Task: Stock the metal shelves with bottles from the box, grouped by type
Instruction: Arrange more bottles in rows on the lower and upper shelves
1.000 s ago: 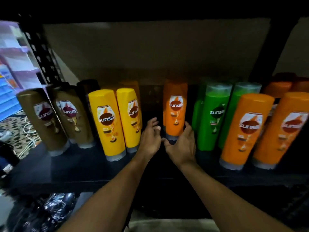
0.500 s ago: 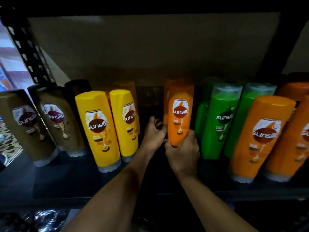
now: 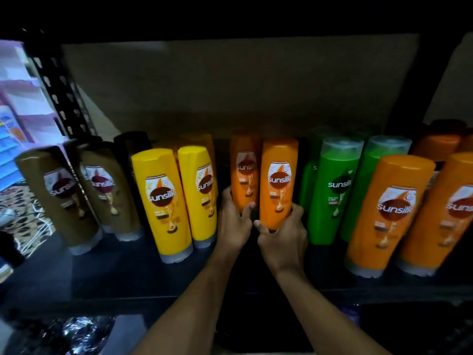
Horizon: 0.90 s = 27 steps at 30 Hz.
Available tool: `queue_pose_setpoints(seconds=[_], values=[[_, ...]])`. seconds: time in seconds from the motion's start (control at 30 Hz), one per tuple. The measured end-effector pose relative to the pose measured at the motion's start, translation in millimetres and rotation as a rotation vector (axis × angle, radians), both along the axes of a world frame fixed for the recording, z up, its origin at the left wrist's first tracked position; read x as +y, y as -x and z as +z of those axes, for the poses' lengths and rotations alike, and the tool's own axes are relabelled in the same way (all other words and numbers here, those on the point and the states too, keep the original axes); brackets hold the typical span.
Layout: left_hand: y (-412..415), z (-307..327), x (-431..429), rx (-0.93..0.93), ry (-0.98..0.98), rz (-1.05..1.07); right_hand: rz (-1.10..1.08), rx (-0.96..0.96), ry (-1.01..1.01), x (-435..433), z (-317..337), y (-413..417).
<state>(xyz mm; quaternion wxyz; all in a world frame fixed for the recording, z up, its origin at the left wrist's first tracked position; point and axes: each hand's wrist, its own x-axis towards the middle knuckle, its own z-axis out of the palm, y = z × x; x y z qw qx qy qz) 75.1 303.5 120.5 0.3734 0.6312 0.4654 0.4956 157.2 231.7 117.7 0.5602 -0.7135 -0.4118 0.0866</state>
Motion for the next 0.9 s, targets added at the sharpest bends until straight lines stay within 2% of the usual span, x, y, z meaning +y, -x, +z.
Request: queue_pose_setpoints(seconds=[0.37, 0.6, 0.9], values=[[6.0, -3.9, -27.7, 0.11, -0.066, 0.109, 0.011, -0.005, 0.101, 12.4, 5.6, 0.7], [2.9, -0.4, -21.4, -0.004, 0.028, 0.091, 0.007, 0.004, 0.162, 20.0, 4.8, -1.4], [-2.1, 2.0, -21.8, 0.073, 0.013, 0.156, -0.011, 0.012, 0.131, 20.1, 3.5, 0.5]])
